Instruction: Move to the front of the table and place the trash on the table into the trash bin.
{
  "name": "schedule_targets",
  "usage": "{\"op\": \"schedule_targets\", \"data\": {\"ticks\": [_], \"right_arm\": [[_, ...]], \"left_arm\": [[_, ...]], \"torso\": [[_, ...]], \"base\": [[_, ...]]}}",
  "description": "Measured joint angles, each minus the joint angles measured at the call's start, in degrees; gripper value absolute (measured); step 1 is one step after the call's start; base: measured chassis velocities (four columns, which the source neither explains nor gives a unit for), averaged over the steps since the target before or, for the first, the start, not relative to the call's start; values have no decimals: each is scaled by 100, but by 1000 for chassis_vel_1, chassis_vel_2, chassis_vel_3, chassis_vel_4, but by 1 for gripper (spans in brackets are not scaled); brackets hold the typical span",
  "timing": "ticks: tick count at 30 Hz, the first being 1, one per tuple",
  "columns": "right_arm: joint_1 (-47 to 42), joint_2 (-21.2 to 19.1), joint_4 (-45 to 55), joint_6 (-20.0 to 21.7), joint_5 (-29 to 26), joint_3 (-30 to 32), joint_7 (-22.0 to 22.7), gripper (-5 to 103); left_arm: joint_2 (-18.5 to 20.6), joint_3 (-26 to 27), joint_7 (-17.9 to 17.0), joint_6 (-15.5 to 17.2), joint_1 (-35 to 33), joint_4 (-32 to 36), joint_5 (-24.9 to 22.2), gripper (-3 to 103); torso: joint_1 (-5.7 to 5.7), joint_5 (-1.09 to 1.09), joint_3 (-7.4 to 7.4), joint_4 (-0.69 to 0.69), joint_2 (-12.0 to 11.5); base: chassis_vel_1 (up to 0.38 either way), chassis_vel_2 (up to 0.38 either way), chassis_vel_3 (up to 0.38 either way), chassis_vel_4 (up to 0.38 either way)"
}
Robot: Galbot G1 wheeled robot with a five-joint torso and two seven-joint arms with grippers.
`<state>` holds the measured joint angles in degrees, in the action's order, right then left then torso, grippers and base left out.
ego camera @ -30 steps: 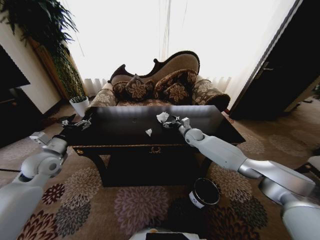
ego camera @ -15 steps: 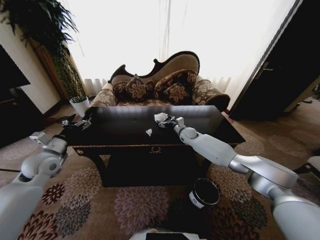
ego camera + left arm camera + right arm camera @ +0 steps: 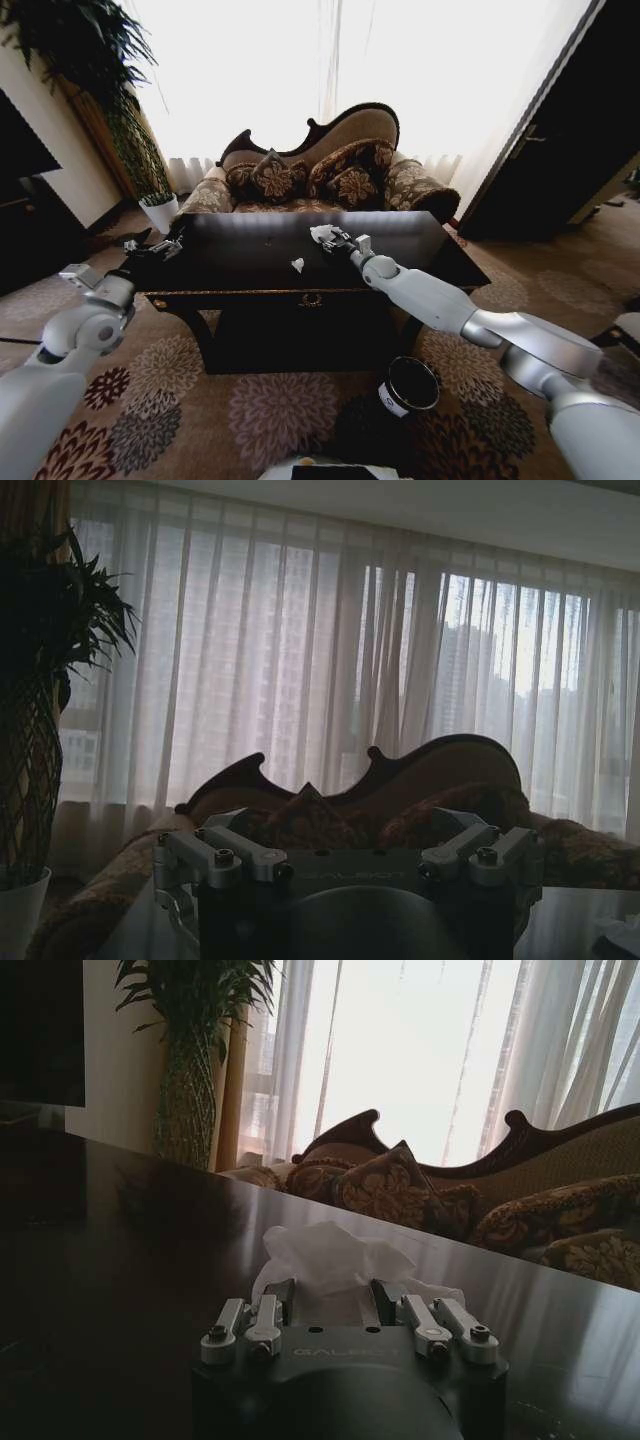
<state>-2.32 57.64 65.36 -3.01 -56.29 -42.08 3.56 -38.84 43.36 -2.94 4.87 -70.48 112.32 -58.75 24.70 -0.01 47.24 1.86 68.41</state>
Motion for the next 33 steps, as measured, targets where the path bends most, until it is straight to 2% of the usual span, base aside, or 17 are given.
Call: {"op": "schedule_targets", "data": {"ticks": [3,5,9,11,12,23,33], "right_arm": [[-6,5,8,0,1,3,0,32],[-10,6,12,0,1,5,0,32],[-35,-16,77,-4,4,10,6,10],[-39,-22,86,-5,5,12,9,10],[-47,-39,111,-5,5,18,16,2],[-105,-176,382,37,-25,87,70,0],[-336,-515,1114,200,-151,656,279,0]], "left_arm": [[0,0,0,0,0,0,0,100],[0,0,0,0,0,0,0,100],[0,0,0,0,0,0,0,100],[0,0,0,0,0,0,0,100],[0,0,0,0,0,0,0,100],[0,0,0,0,0,0,0,100],[0,0,0,0,0,0,0,100]], "torso": [[0,0,0,0,0],[0,0,0,0,0],[0,0,0,0,0],[0,0,0,0,0],[0,0,0,0,0],[2,3,3,0,-2],[2,2,1,-1,-2]], "base": [[0,0,0,0],[0,0,0,0],[0,0,0,0],[0,0,0,0],[0,0,0,0],[0,0,0,0],[0,0,0,0]]}}
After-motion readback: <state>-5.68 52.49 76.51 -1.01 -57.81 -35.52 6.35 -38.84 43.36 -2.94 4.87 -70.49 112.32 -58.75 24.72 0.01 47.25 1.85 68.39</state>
